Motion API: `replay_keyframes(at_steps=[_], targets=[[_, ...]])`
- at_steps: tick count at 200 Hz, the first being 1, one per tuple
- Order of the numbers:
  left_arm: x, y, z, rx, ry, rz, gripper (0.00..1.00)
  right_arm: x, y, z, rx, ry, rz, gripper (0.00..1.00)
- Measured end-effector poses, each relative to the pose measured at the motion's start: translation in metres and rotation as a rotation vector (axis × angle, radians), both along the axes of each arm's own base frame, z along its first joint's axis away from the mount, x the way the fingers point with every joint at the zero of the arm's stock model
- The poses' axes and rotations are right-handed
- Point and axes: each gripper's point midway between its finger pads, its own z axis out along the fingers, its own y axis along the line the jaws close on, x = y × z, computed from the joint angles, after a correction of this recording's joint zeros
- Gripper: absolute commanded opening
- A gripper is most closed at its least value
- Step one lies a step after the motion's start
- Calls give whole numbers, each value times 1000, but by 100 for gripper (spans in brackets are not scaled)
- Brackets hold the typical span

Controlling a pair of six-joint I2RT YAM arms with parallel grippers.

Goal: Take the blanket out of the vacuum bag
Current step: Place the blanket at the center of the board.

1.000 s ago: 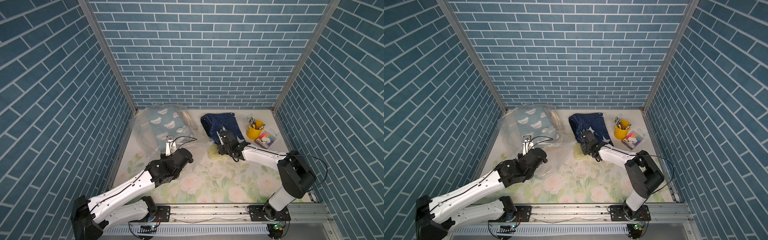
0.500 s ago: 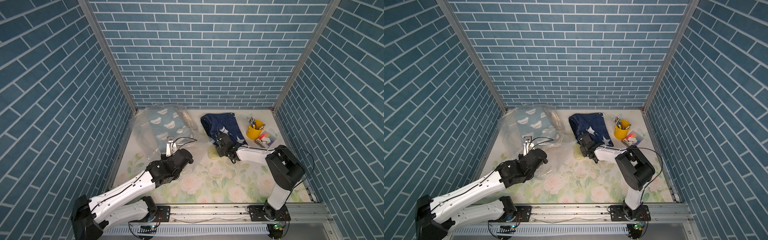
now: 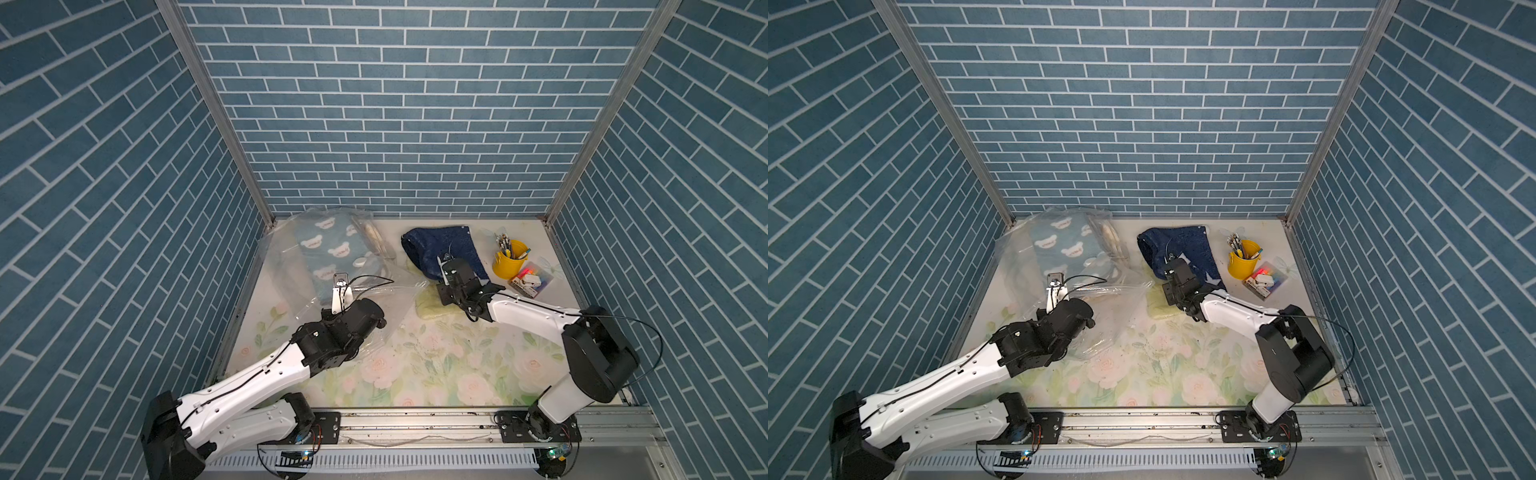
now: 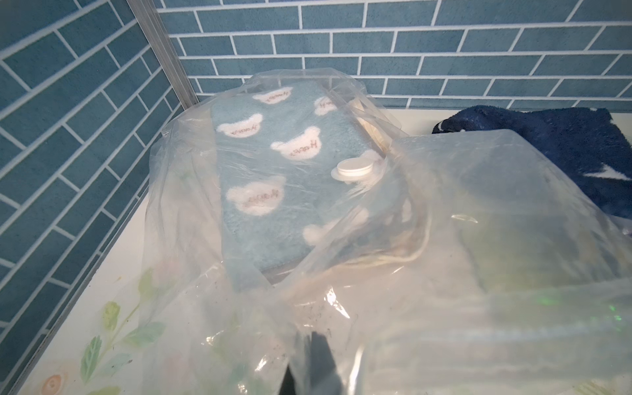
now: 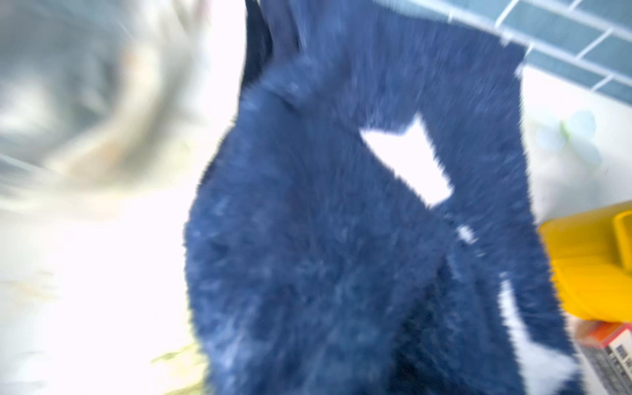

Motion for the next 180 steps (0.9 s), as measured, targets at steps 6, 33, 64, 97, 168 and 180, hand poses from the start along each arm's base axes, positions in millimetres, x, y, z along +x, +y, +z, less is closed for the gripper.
replay_keyframes(at_steps=[6, 33, 64, 97, 168, 180], targets=[[0, 0, 0, 2, 0, -1, 3, -1, 2, 4, 13, 1, 12, 0], [0, 0, 0, 7, 3, -6, 2, -10, 12, 7, 38, 44, 88, 0], [0, -1, 0, 6, 5, -11, 2, -30, 28, -1, 84, 132, 206, 0], [-2, 1, 5, -12, -9, -12, 1, -42, 40, 6, 169, 179, 291, 3], [-4, 3, 11, -35, -25, -13, 0, -61, 55, -1, 261, 284, 408, 49], [-4, 4, 14, -44, -33, -12, 0, -65, 56, -1, 270, 295, 419, 52]])
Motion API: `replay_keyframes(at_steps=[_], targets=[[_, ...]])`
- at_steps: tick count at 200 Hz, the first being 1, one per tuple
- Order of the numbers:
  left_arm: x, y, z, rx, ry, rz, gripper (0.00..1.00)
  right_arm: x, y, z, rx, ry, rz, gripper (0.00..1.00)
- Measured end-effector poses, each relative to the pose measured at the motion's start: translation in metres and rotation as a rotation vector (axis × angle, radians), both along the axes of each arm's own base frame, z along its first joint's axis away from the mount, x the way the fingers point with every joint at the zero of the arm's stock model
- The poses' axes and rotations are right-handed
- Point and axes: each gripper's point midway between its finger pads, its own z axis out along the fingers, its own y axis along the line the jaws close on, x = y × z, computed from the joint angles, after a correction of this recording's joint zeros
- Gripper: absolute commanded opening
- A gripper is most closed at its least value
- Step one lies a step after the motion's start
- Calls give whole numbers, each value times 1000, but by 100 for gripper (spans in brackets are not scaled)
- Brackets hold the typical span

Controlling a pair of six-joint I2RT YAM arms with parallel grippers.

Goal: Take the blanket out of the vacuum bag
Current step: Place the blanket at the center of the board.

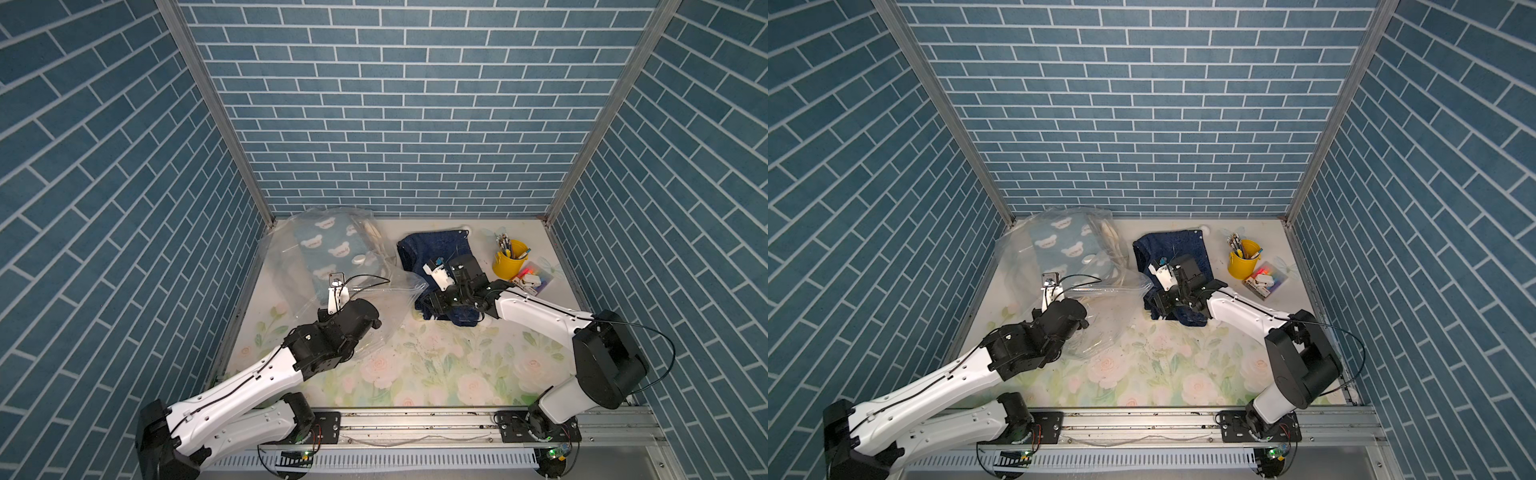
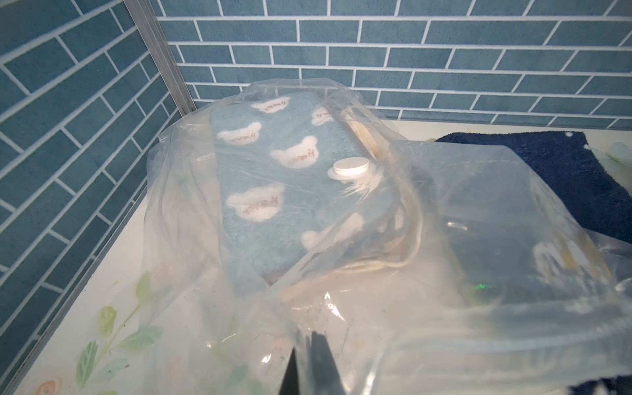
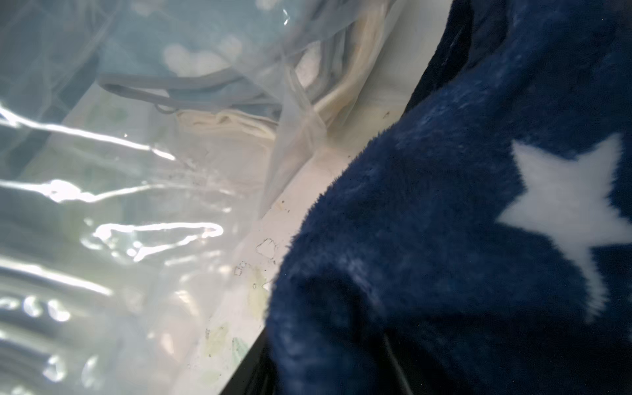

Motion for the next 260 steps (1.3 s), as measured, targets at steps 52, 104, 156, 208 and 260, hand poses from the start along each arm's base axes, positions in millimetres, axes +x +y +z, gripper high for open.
replay_keyframes(at_steps=[52, 104, 156, 208, 260], targets=[[-3, 7, 13, -37, -42, 14, 0, -12, 1, 37, 91, -32, 21, 52], [-3, 7, 14, -43, -45, 16, 0, 10, -3, 27, 66, -42, -83, 16], [-4, 8, 16, -52, -51, 16, 0, 21, -9, -41, -50, 66, -150, 31], [-2, 6, 19, -63, -64, 13, 0, 61, -73, 48, 21, -157, -417, 49], [0, 1, 18, -64, -59, -3, 0, 94, -171, 12, -75, -113, -715, 53]])
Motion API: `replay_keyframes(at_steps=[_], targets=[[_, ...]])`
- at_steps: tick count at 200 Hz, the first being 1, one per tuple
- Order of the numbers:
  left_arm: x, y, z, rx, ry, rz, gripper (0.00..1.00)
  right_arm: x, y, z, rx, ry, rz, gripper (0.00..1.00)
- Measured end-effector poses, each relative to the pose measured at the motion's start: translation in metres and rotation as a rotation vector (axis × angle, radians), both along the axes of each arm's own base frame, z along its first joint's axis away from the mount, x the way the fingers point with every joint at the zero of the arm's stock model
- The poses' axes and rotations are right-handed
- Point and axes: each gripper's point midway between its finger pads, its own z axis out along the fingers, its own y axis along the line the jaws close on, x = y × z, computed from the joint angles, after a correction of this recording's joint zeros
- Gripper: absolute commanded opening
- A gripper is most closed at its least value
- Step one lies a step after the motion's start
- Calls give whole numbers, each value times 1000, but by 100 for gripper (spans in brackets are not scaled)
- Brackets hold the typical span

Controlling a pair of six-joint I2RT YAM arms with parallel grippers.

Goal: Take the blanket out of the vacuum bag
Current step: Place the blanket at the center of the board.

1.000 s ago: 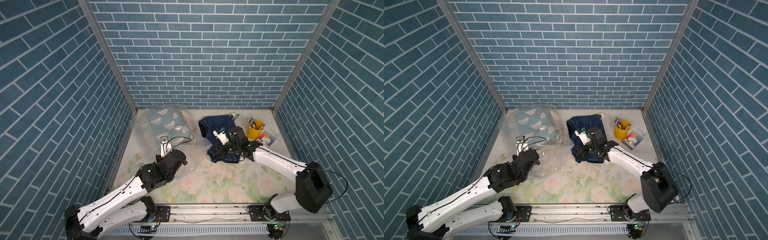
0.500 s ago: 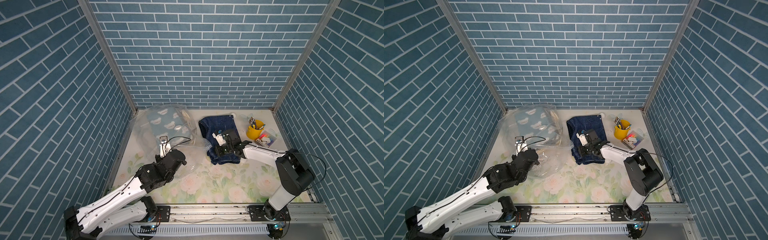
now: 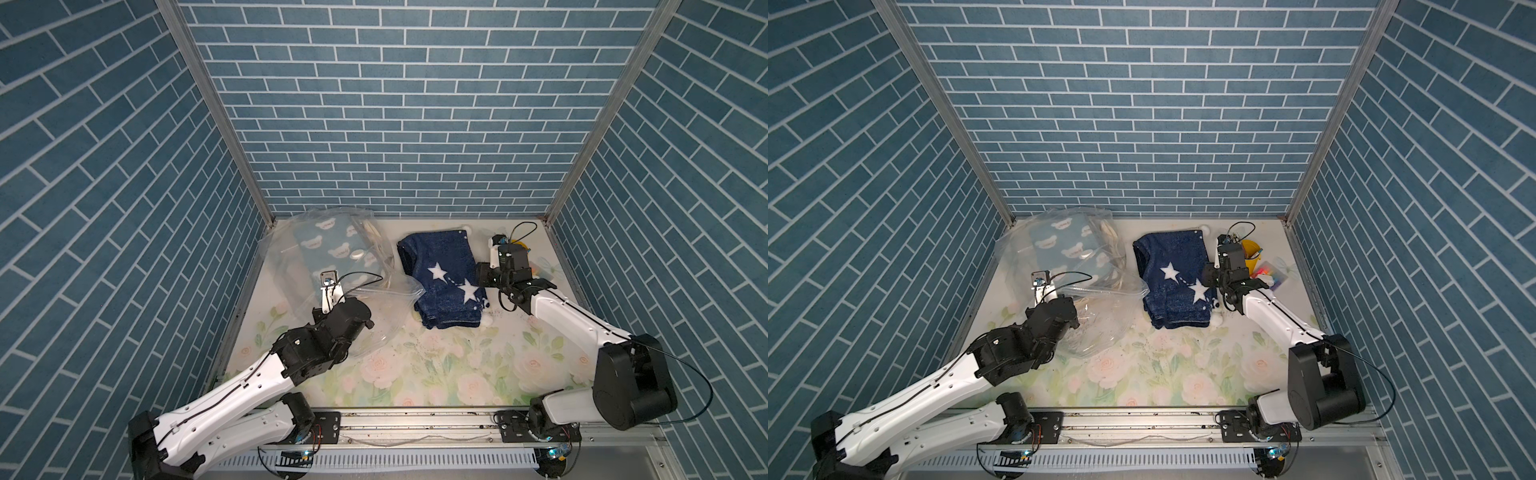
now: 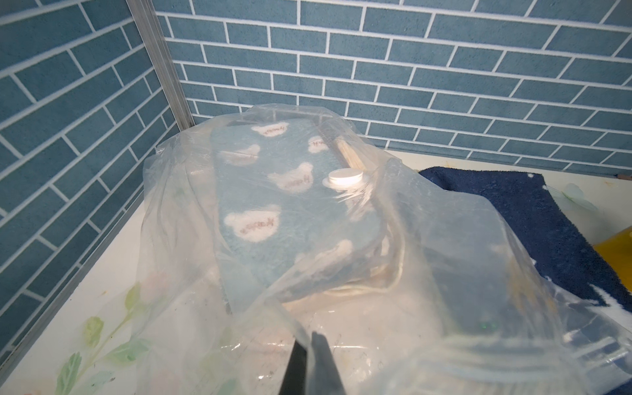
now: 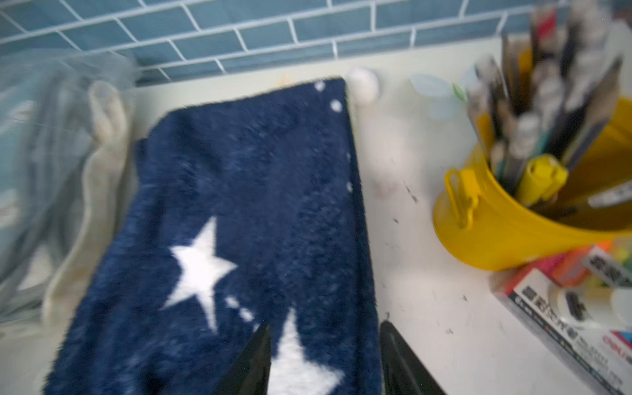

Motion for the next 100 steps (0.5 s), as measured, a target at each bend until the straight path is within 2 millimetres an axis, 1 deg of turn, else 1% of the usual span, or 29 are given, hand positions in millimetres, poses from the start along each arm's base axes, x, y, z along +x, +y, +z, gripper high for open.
replay_keyframes(at_steps=[10, 21, 37, 55, 70, 82, 100], targets=[[0, -1, 0, -1, 2, -2, 0, -3, -4, -17, -13, 43, -6, 54], [0, -1, -1, -3, 3, -6, 0, -4, -6, -29, -23, 74, -10, 54], [0, -2, -1, -5, 6, -9, 0, -5, -8, -40, -21, 99, -10, 53], [0, -3, -1, -8, 8, -12, 0, -6, -5, -47, 1, 112, 8, 47], [0, -4, -2, -10, 10, -15, 0, -6, 1, -49, 29, 118, 35, 37], [0, -5, -3, -7, 14, -17, 0, -5, 7, -49, 52, 114, 56, 23], [1, -6, -5, -3, 20, -19, 0, -5, 14, -49, 85, 115, 82, 8]])
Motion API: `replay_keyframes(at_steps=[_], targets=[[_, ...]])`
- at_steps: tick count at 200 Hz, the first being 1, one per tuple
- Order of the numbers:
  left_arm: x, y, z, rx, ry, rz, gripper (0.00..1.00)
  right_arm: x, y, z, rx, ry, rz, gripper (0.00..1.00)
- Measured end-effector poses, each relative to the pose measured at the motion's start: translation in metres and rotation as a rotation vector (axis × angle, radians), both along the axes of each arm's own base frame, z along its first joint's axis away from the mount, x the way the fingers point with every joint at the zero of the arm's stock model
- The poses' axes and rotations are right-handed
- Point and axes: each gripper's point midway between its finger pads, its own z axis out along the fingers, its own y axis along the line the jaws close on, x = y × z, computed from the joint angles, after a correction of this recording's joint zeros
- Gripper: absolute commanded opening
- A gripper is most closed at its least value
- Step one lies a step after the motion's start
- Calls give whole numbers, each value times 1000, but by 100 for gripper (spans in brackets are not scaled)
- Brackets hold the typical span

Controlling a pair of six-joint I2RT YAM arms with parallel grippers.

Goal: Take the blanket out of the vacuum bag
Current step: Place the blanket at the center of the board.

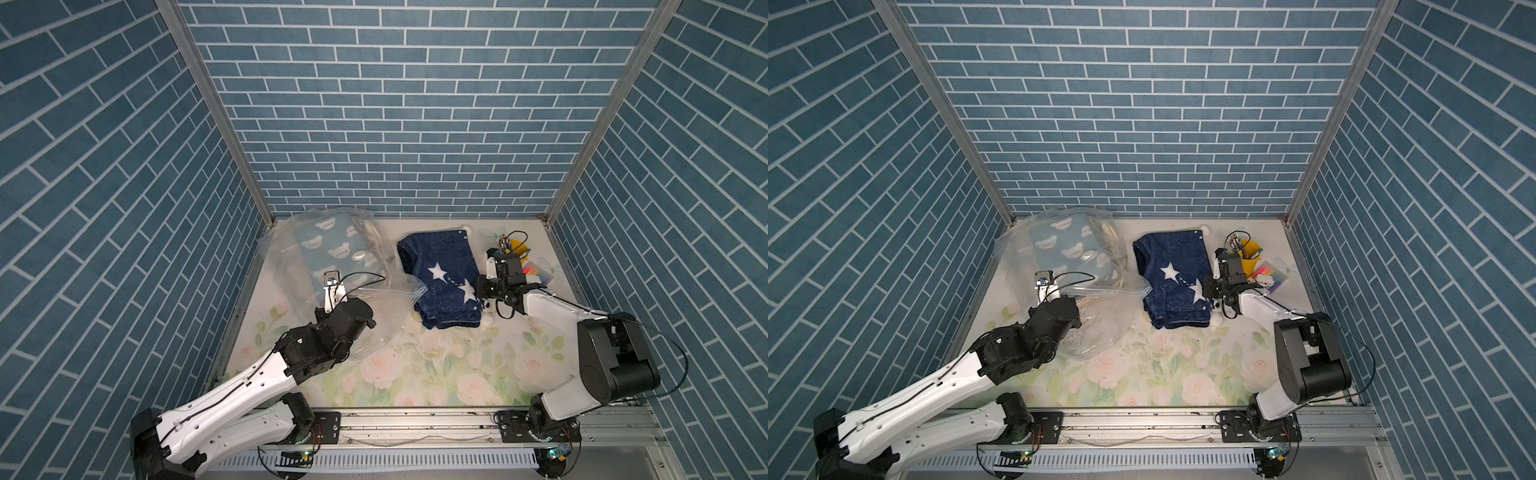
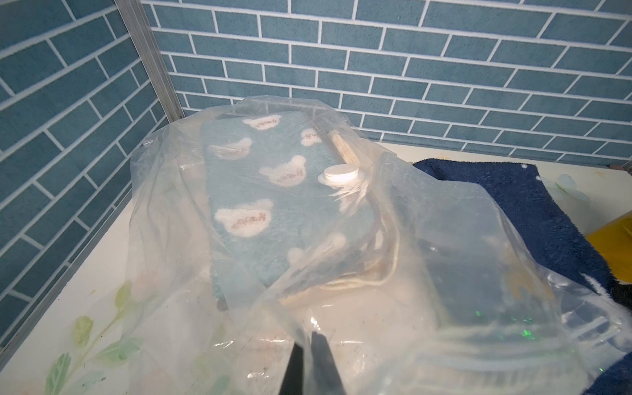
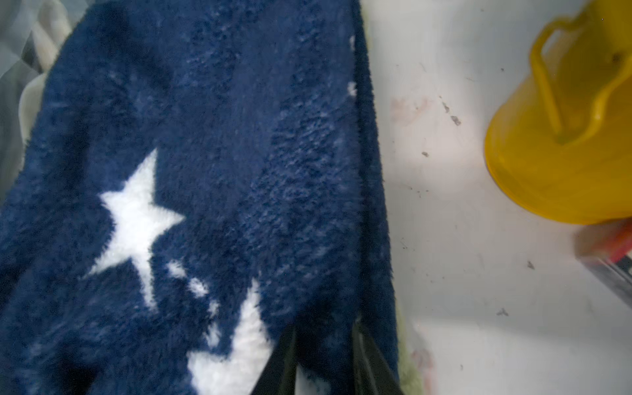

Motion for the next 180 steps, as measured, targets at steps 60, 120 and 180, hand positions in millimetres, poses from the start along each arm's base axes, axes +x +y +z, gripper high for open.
replay_keyframes(at_steps=[60, 120, 180], targets=[[0, 0, 0, 0, 0, -1, 0, 1, 4, 12, 14, -34, 10, 0], [0, 0, 1, -2, -1, -1, 0, 10, -16, 54, -50, -138, -84, 0], [0, 0, 6, -10, -8, 0, 0, 10, -31, 47, -128, -117, -138, 0]])
